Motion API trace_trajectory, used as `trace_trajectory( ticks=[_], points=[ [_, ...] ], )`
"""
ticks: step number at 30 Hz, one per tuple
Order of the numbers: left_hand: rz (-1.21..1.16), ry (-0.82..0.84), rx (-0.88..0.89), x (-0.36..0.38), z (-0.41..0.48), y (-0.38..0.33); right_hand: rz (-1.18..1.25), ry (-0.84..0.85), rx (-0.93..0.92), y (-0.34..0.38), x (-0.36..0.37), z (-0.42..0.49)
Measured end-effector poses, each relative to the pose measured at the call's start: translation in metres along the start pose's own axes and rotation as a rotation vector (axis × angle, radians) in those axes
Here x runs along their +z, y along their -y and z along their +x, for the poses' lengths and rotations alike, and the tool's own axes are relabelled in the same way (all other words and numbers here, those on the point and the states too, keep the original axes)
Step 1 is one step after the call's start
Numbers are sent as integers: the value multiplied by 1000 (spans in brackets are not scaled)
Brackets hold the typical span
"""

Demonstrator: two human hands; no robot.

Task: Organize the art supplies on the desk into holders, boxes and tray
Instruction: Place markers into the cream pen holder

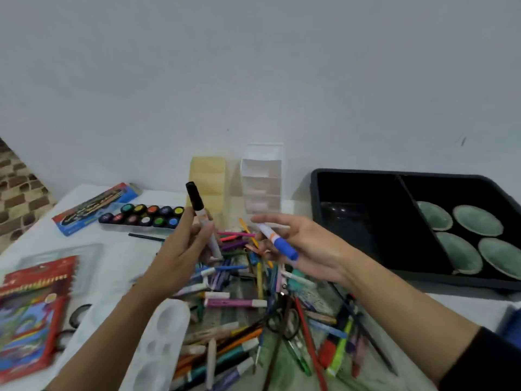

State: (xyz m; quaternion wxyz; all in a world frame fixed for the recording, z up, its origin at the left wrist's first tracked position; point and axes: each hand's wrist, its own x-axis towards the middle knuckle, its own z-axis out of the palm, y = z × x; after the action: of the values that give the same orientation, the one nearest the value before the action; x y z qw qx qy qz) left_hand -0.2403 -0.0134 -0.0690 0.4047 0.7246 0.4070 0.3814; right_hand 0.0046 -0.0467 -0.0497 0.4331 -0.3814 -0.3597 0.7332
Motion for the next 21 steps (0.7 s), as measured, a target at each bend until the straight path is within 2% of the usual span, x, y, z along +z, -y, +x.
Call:
trace_trajectory(
  ticks=[6, 9, 14, 18, 21],
  points=[
    [57, -27, -12, -68, 36, 33, -60, -136, -72, -13, 51, 67],
    [151, -31, 43, -87, 59, 38, -234, -296, -120, -8, 68, 95],
    [236, -132, 198, -98, 101, 45, -529, -492, -268, 14, 86, 141],
    [268, -77, 234, -95, 126, 65, -660, -601, -300, 17, 86, 182],
    [353, 5, 253, -95, 138, 83, -890, -643, -232, 11, 83, 206]
  ],
)
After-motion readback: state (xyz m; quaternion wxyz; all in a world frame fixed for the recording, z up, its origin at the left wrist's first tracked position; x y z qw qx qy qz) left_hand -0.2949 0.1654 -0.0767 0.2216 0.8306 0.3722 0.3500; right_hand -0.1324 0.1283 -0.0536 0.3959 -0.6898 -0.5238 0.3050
